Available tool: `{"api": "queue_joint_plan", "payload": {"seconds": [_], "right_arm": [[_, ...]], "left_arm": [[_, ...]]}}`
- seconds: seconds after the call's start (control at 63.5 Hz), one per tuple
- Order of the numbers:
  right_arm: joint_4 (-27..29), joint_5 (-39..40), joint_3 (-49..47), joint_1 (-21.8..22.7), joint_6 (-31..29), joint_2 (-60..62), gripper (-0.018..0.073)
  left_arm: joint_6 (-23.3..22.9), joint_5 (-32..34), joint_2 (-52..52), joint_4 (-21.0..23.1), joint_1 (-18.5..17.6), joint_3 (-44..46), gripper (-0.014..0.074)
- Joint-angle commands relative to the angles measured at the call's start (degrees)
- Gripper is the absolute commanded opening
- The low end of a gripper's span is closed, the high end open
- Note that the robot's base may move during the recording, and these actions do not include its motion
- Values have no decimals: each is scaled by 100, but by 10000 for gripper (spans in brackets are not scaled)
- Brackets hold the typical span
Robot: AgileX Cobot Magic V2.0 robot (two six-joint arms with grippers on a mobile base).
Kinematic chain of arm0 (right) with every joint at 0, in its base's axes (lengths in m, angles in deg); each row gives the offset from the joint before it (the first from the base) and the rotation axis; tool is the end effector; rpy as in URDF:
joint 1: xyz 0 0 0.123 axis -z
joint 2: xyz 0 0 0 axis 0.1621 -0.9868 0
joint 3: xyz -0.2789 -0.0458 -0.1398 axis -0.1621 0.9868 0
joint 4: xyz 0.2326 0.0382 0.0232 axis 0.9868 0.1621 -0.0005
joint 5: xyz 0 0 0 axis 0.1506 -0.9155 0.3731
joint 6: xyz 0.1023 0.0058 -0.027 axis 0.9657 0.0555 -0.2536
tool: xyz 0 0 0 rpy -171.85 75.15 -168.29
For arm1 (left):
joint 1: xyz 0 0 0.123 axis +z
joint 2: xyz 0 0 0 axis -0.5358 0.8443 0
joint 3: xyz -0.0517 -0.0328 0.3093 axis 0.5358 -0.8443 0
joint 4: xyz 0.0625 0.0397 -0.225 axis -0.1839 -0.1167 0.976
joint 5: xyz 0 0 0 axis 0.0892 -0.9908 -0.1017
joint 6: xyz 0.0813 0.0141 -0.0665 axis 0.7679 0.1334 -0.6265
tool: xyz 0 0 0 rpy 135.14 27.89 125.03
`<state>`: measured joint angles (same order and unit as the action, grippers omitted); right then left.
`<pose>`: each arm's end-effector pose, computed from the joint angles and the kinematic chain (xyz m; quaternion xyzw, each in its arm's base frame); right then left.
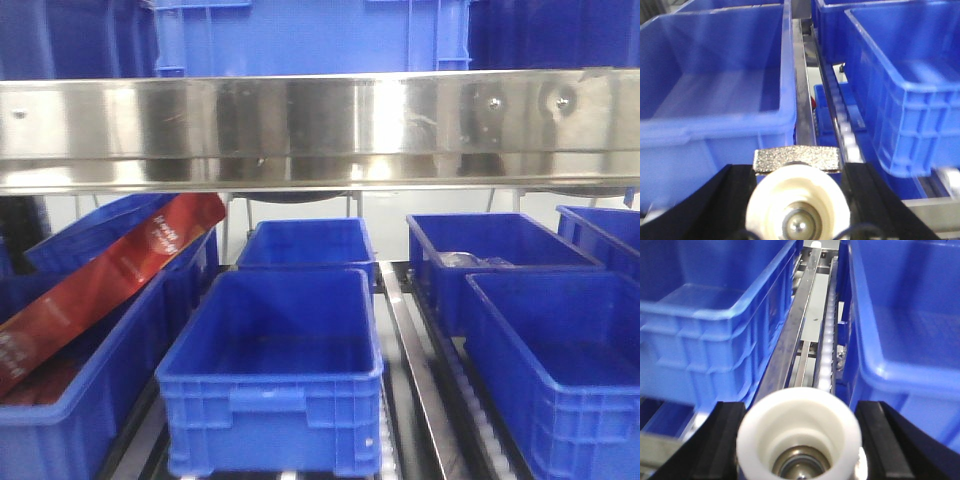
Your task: Place valve from conveyor to right shelf box
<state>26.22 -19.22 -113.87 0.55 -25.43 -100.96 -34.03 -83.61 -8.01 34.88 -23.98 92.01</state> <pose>0.2356 0.0410 0.4624 -0.0853 0.8250 0.0540 0.5560 0.2026 0.0209 0.4949 0.0102 0.8236 0.0387 0.5657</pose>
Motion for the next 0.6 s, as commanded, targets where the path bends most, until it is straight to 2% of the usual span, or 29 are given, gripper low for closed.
{"api": "queue_joint_plan", "payload": {"seconds": [0.0, 0.583], "right_arm": [[-48, 425, -55, 23, -8, 92, -154], [-48, 425, -55, 23, -8, 92, -154]], "left_arm": [[-27, 296, -69, 39, -36, 79, -111], [-27, 296, -69, 39, -36, 79, -111]]}}
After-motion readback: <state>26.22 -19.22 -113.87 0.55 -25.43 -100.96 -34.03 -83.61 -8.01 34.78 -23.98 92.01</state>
